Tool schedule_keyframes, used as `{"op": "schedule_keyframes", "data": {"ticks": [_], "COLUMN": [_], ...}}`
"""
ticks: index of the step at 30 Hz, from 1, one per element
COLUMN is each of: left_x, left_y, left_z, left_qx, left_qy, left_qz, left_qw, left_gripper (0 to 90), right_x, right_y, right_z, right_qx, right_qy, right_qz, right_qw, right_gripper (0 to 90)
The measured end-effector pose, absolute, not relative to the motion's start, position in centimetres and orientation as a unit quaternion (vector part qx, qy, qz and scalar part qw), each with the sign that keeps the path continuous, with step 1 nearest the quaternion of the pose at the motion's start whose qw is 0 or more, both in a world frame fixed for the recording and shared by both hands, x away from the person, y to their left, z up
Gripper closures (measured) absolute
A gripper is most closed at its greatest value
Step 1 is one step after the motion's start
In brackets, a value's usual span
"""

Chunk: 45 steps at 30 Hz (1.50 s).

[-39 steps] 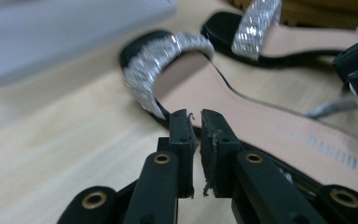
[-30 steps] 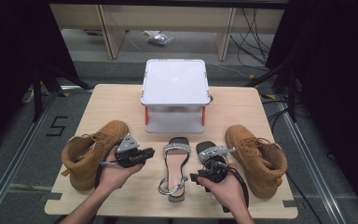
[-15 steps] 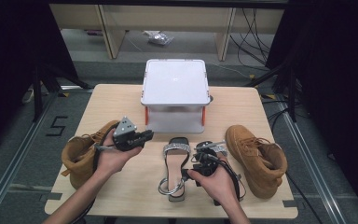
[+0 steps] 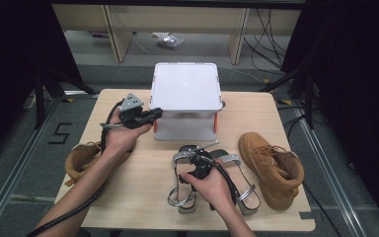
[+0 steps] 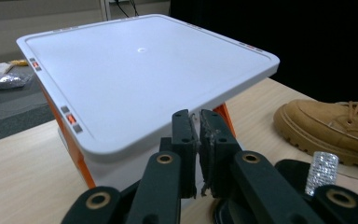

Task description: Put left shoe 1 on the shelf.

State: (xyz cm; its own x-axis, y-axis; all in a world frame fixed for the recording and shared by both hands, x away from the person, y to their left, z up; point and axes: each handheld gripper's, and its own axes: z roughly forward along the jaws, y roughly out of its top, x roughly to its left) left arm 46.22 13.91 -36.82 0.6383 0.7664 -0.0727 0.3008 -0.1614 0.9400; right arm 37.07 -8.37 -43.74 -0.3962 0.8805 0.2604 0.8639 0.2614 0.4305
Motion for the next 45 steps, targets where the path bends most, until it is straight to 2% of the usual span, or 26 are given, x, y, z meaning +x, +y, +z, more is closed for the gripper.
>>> {"op": "schedule_keyframes", "data": {"ticks": [10,13,22,25,26,32,33,42,45], "left_x": [49.6,49.9,50.6,50.8,50.9,50.9,50.9,51.0,50.9], "left_y": [12.8,12.5,12.1,12.1,12.1,11.7,11.7,11.9,11.9], "left_z": [-36.7,-36.7,-37.3,-37.6,-37.6,-37.8,-37.8,-38.0,-38.1], "left_qx": [0.722,0.724,0.725,0.723,0.723,0.725,0.725,0.723,0.721], "left_qy": [0.397,0.398,0.408,0.416,0.417,0.42,0.42,0.428,0.428], "left_qz": [0.23,0.233,0.231,0.229,0.228,0.224,0.224,0.224,0.225], "left_qw": [0.517,0.514,0.505,0.502,0.502,0.497,0.497,0.494,0.496], "left_gripper": [84.8,83.8,76.3,74.4,74.0,72.7,72.2,71.4,71.4], "right_x": [37.5,37.4,37.7,37.8,38.1,38.8,38.6,39.5,39.9], "right_y": [-7.4,-6.4,-6.1,-5.7,-6.1,-5.9,-5.6,-5.3,-5.0], "right_z": [-44.4,-44.3,-45.7,-46.0,-46.4,-47.0,-46.6,-47.4,-47.6], "right_qx": [0.55,0.576,0.555,0.587,0.561,0.564,0.591,0.584,0.577], "right_qy": [0.802,0.788,0.809,0.791,0.807,0.805,0.79,0.799,0.807], "right_qz": [0.232,0.216,0.192,0.174,0.186,0.182,0.16,0.139,0.125], "right_qw": [0.008,-0.004,0.009,-0.009,0.005,-0.007,-0.03,-0.035,-0.037], "right_gripper": [33.7,32.9,31.5,30.4,29.8,27.8,28.1,27.0,29.4]}}
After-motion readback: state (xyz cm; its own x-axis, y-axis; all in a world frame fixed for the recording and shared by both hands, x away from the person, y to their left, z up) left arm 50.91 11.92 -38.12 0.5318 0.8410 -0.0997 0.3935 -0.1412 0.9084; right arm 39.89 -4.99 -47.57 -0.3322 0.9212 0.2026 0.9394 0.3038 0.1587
